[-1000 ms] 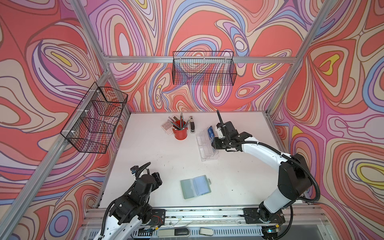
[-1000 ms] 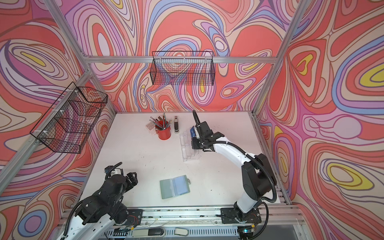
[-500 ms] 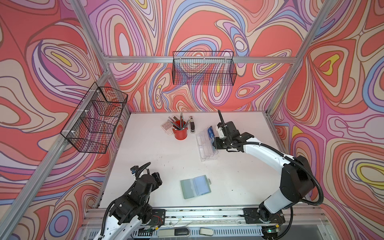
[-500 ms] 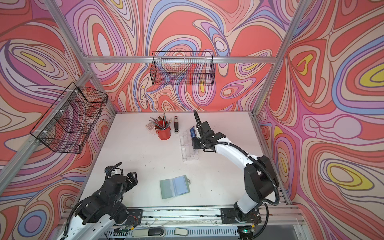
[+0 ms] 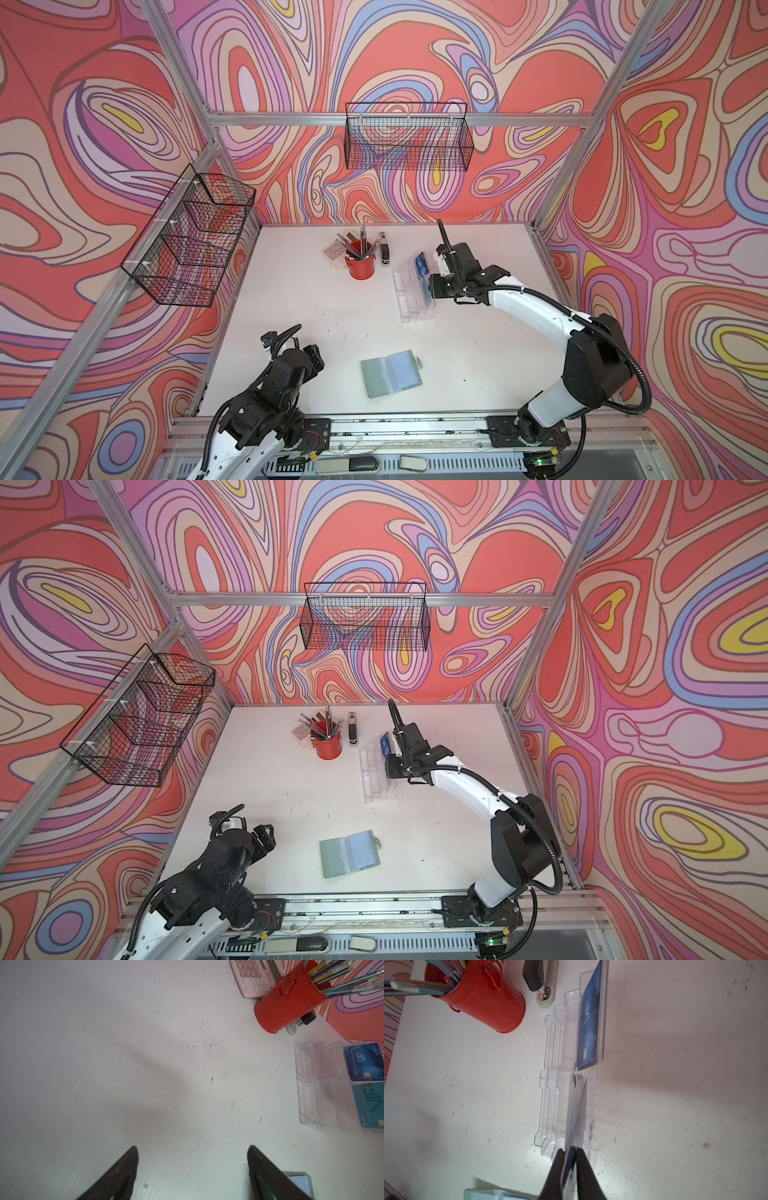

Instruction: Put the credit cards into the card holder

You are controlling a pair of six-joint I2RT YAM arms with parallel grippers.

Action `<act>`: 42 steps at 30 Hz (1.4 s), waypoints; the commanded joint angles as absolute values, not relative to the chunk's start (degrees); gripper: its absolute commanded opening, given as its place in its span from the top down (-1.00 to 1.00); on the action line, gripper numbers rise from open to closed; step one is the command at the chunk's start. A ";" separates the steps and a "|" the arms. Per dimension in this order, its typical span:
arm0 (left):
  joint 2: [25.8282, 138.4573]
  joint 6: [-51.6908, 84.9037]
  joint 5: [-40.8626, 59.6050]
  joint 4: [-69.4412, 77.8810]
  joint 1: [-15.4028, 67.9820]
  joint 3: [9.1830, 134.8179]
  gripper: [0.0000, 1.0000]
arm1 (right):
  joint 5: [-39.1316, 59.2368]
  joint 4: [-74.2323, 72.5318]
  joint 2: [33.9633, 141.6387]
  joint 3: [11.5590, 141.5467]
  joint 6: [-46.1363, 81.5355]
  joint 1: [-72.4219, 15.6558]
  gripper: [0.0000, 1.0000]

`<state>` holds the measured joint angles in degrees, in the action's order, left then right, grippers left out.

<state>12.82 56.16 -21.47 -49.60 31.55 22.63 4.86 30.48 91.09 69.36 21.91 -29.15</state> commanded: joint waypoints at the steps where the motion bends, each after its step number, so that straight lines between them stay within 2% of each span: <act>1: 12.57 56.76 -22.22 -50.42 31.73 21.62 -0.68 | 3.04 31.04 89.30 68.77 21.53 -28.83 0.82; 8: 12.57 56.69 -22.18 -50.36 31.74 21.58 -0.68 | 1.18 31.59 88.34 68.63 21.41 -28.81 0.95; 12: 12.32 55.60 -20.68 -49.03 31.73 22.53 -0.73 | -3.15 33.19 86.22 69.02 22.00 -28.75 1.00; 15: 11.31 55.26 -16.41 -45.58 31.73 23.90 -0.73 | -6.55 33.88 82.26 68.48 23.67 -28.82 1.00; 19: 9.90 52.82 -6.49 -33.52 31.73 23.69 -0.70 | -8.68 31.75 74.42 65.48 28.64 -28.83 1.00; 22: 10.37 54.05 1.88 -21.77 31.73 22.06 -0.67 | -5.26 23.05 65.48 58.29 36.96 -29.08 1.00; 24: 12.07 55.52 7.59 -11.55 31.73 20.26 -0.67 | -3.66 10.34 57.61 48.83 44.88 -31.09 1.00; 26: 14.45 57.48 11.47 -1.12 31.73 17.98 -0.67 | -8.12 -0.86 50.49 39.84 52.45 -34.97 1.00; 29: 20.02 61.79 14.78 16.00 31.73 14.02 -0.69 | -18.46 -16.11 44.52 29.16 58.73 -45.30 1.00; 31: 24.52 64.30 15.93 24.58 31.73 13.02 -0.69 | -24.46 -25.37 45.28 25.07 59.62 -51.97 1.00; 34: 31.73 66.74 17.72 33.48 31.81 13.64 -0.64 | -30.54 -37.18 52.49 22.87 59.85 -59.49 1.00; 39: 41.93 70.47 19.36 46.97 32.26 14.26 -0.54 | -29.54 -57.26 69.30 23.18 62.70 -62.32 1.00; 42: 45.21 71.05 18.44 48.68 32.45 14.65 -0.53 | -28.51 -66.87 76.18 24.03 62.93 -63.22 1.00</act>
